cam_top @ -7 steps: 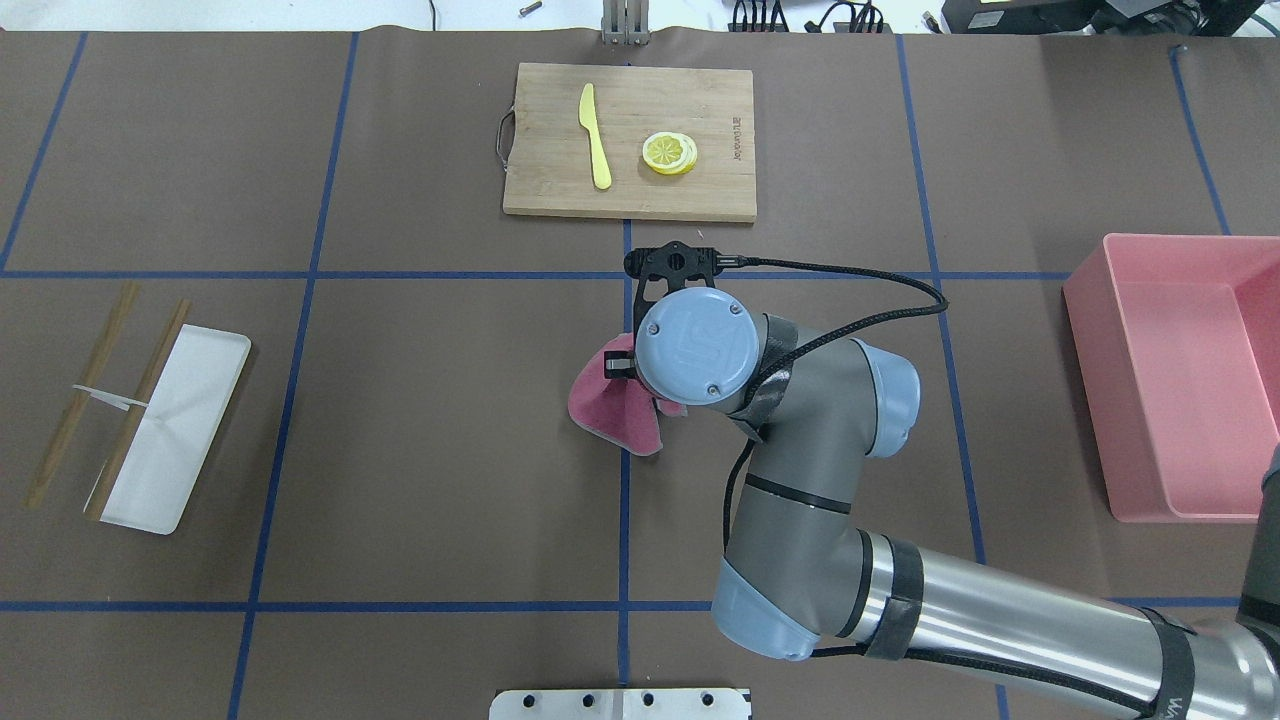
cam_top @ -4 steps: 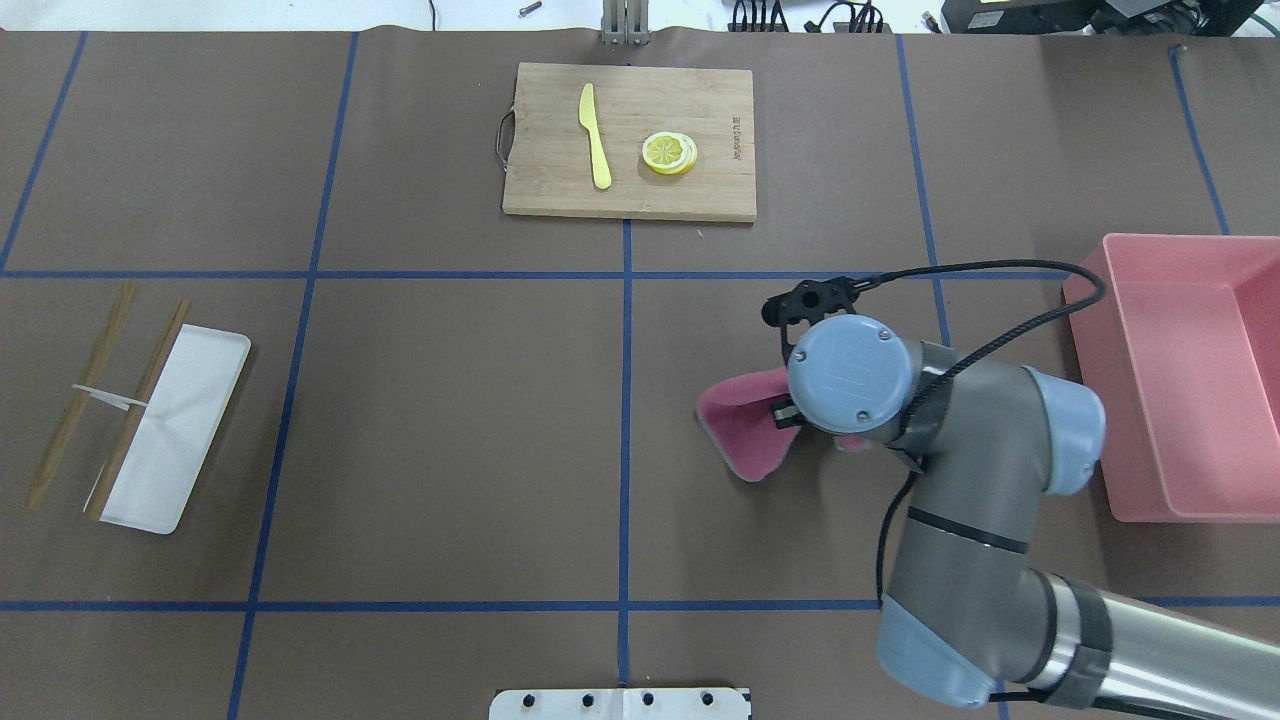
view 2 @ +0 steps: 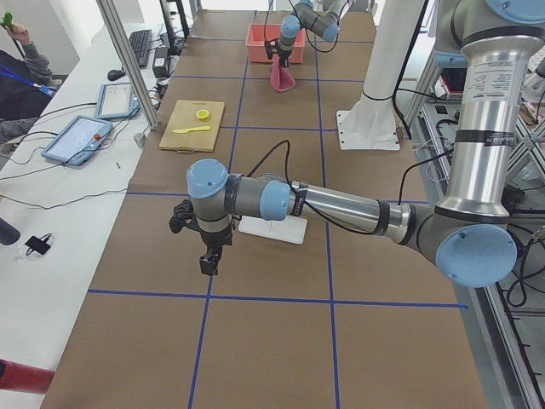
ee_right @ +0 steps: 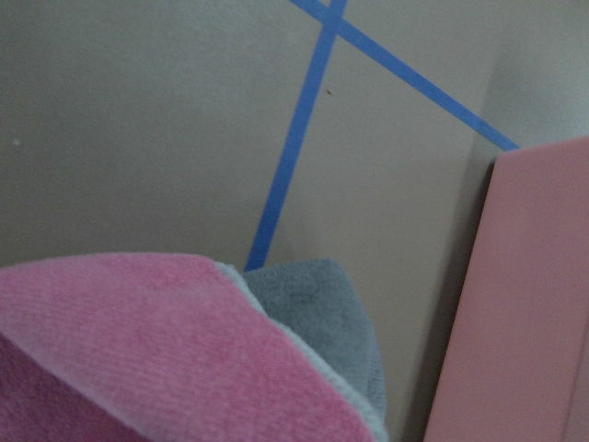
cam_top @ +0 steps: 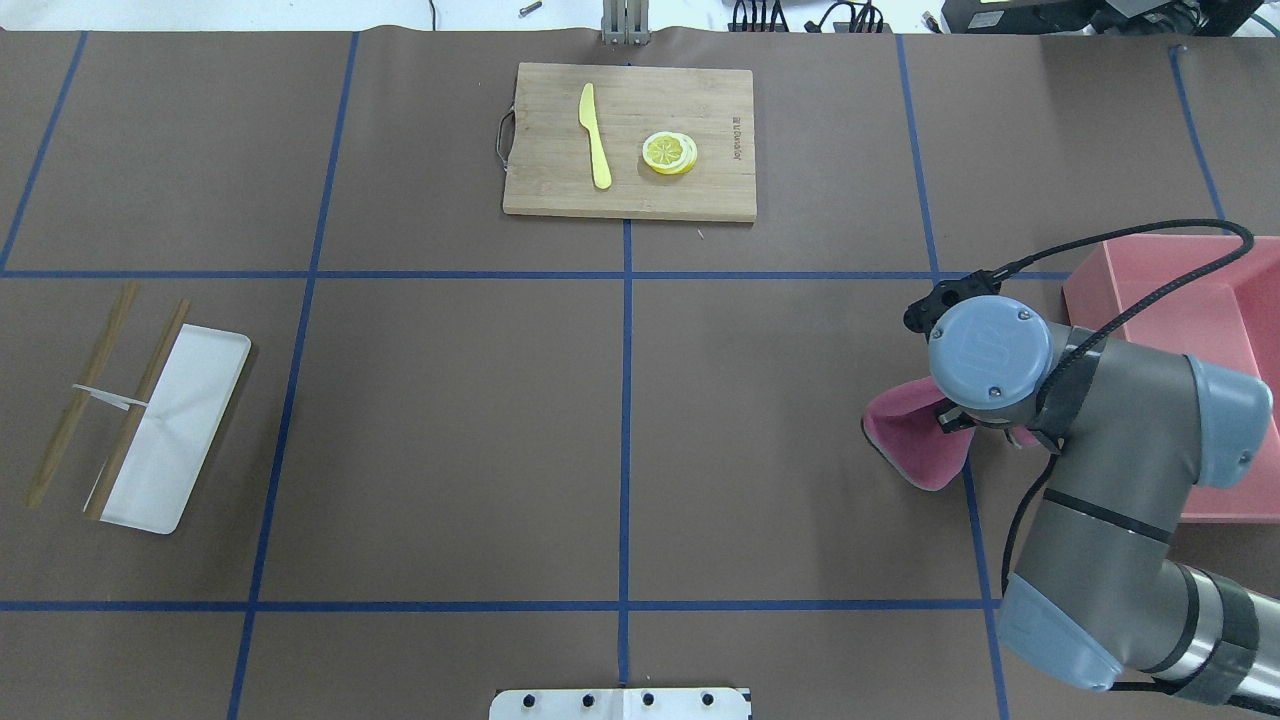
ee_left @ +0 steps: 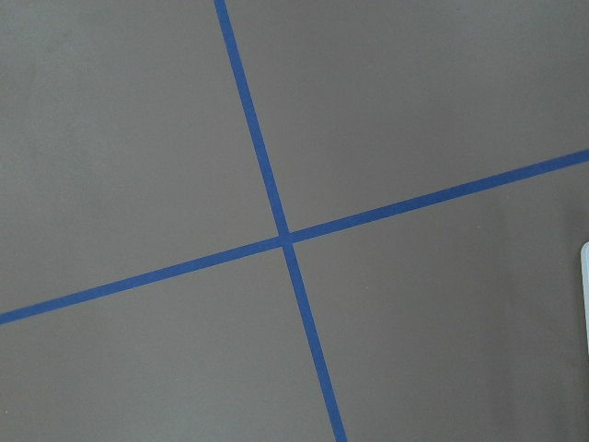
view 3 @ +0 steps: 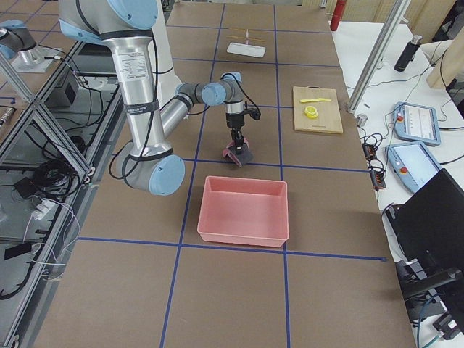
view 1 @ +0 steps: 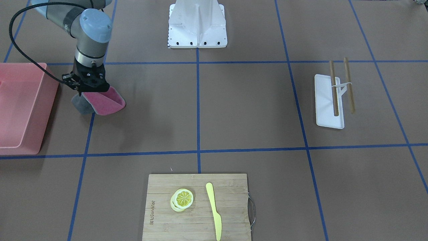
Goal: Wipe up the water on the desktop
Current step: 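Carry the cloth with the right gripper into the pink bin and release it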
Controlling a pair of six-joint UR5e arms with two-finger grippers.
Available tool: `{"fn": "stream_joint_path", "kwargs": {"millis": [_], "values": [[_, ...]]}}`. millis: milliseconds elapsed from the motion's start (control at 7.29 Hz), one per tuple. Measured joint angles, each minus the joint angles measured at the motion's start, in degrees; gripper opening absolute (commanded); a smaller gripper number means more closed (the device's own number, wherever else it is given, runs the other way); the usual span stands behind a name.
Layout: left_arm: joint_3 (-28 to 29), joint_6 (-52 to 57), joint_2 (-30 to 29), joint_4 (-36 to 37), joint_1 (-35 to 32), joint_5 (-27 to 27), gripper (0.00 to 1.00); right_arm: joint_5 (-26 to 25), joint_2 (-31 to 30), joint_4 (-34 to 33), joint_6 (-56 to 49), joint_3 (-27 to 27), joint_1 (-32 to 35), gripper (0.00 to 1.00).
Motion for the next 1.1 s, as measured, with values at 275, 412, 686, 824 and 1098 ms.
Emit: {"fn": "stream_joint_path", "kwargs": {"millis": [275, 412, 686, 824, 1098], "values": [[0.0, 0.0, 0.0, 0.0, 0.0, 0.0, 0.99, 0.1, 13.2, 3.1, 11.1, -6.0, -4.2, 0.00], [0.0, 0.0, 0.0, 0.0, 0.0, 0.0, 0.99, 0.0, 17.3, 10.6, 16.9, -9.2, -5.9, 0.00], [0.0, 0.0, 0.2, 0.0, -0.1, -0.1, 0.98, 0.2, 20.1, 25.6, 24.3, -12.3, -6.9, 0.00], [0.0, 0.0, 0.3, -0.1, -0.1, -0.1, 0.98, 2.1, 19.8, 25.5, 24.7, -9.7, -5.3, 0.00], [0.0, 0.0, 0.4, -0.1, 0.0, -0.2, 0.98, 9.7, 15.9, 14.4, 16.8, 1.0, 2.2, 0.00]]}}
